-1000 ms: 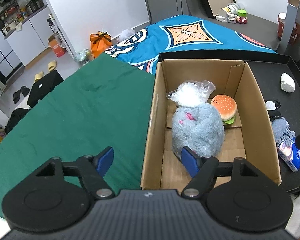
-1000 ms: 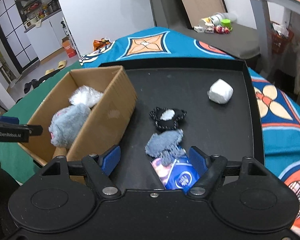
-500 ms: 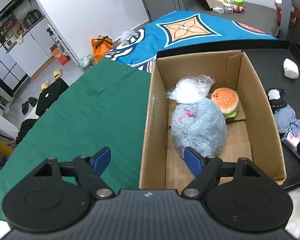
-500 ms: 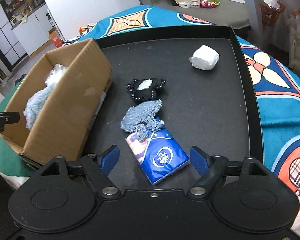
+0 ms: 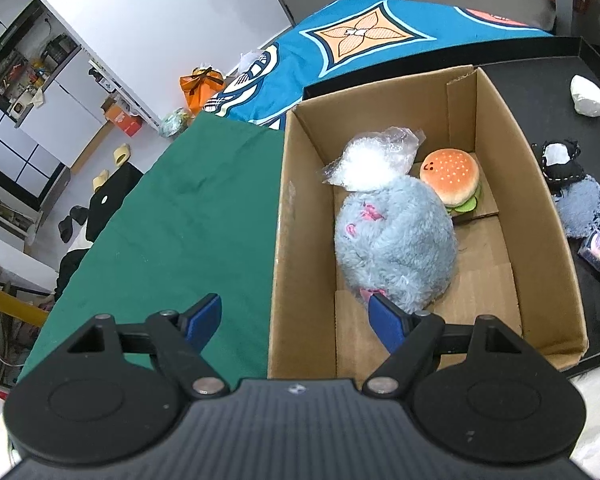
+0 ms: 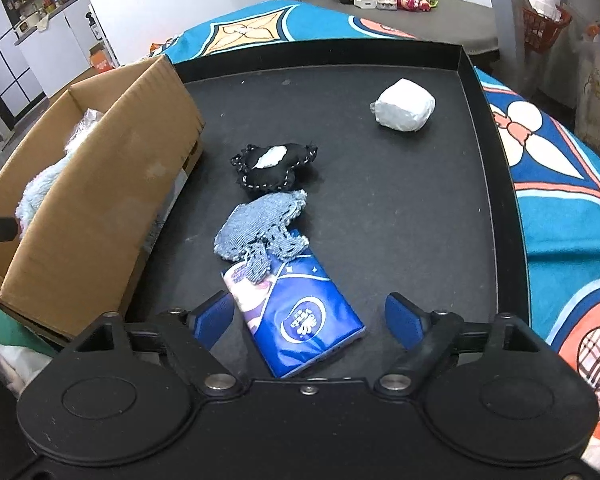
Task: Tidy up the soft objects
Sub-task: 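Move the right gripper over the blue tissue pack on the tray, then close the right gripper on the blue tissue pack and lift it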
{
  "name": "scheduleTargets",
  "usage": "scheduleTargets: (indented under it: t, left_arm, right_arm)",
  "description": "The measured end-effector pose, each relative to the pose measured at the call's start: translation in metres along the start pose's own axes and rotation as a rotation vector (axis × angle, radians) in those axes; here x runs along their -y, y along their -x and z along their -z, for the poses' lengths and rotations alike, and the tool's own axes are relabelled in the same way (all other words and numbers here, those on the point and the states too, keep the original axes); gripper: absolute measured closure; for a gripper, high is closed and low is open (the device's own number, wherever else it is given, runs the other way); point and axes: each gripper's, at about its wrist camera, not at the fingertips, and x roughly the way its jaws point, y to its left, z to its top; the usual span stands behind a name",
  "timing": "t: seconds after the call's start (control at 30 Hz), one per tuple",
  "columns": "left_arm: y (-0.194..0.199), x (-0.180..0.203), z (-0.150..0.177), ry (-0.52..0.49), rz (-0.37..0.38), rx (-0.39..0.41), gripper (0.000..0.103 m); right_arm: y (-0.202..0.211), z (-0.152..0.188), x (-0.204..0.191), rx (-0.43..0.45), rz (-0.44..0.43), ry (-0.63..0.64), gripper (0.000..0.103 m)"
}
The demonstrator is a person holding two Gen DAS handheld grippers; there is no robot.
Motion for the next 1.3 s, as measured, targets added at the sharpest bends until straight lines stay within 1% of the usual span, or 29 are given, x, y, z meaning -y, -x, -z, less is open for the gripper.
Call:
scheduleTargets:
  t: [0.07,0.1,0.13,0.33,0.4,0.6,0.67,0.73,0.83,0.9,0.97,1.0,1.1,1.13,1.17,1.2,1.3]
  left_arm:
    - [0.0,0.001,0.0,-0.005,-0.007,-0.005,0.022]
    - [0.0,0.002,-0.001,-0.008,-0.009,-0.007,0.017]
    - [0.001,0.003,-0.001,-0.01,-0.012,-0.006,0.015]
    - [0.006,0.006,-0.001,-0.021,-0.042,0.019,0.014]
    - [0.008,0.007,-0.001,-0.024,-0.047,0.027,0.013]
    - [0.012,0.006,0.0,-0.024,-0.051,0.041,0.011]
    - [0.013,0.005,0.0,-0.023,-0.05,0.044,0.011]
    - [0.014,0.005,0.001,-0.022,-0.048,0.049,0.011]
    - [0.014,0.003,0.001,-0.018,-0.043,0.052,0.011]
    - [0.015,0.002,0.002,-0.011,-0.036,0.054,0.011]
    - [0.016,0.001,0.003,-0.007,-0.031,0.059,0.011]
    - [0.016,0.0,0.004,-0.007,-0.029,0.061,0.01]
    - [0.017,-0.001,0.004,0.0,-0.02,0.068,0.011]
    - [0.018,-0.002,0.004,0.004,-0.017,0.071,0.011]
    - [0.018,-0.003,0.004,0.007,-0.014,0.073,0.01]
    - [0.018,-0.003,0.004,0.01,-0.012,0.075,0.01]
    - [0.019,-0.005,0.006,0.019,-0.004,0.081,0.01]
  right_arm:
    - [0.0,0.0,0.001,-0.004,-0.017,-0.003,0.038]
    - [0.0,0.001,0.001,-0.009,-0.03,-0.004,0.039]
    - [0.0,0.001,0.0,-0.009,-0.031,-0.001,0.04]
    - [0.002,0.0,0.003,-0.007,-0.023,-0.007,0.043]
    - [0.004,0.001,0.003,0.0,-0.008,-0.007,0.044]
    - [0.01,0.002,0.006,0.017,-0.006,-0.023,0.052]
    - [0.012,0.001,0.005,0.021,-0.006,-0.021,0.057]
    - [0.015,0.001,0.005,0.02,-0.008,-0.022,0.059]
    - [0.012,0.0,0.004,0.005,-0.008,-0.022,0.058]
    - [0.01,0.0,0.004,0.0,-0.005,-0.028,0.054]
    - [0.007,0.0,0.004,-0.008,0.011,-0.031,0.034]
    - [0.005,0.0,0.004,-0.017,0.018,-0.034,0.033]
    - [0.0,0.001,0.004,-0.043,0.014,-0.039,0.032]
    - [-0.001,0.001,0.003,-0.048,0.016,-0.031,0.035]
    - [-0.001,0.002,0.001,-0.05,0.024,-0.014,0.043]
    - [0.0,0.003,-0.001,-0.048,0.025,0.0,0.046]
    - [0.001,0.005,-0.005,-0.049,0.025,0.026,0.048]
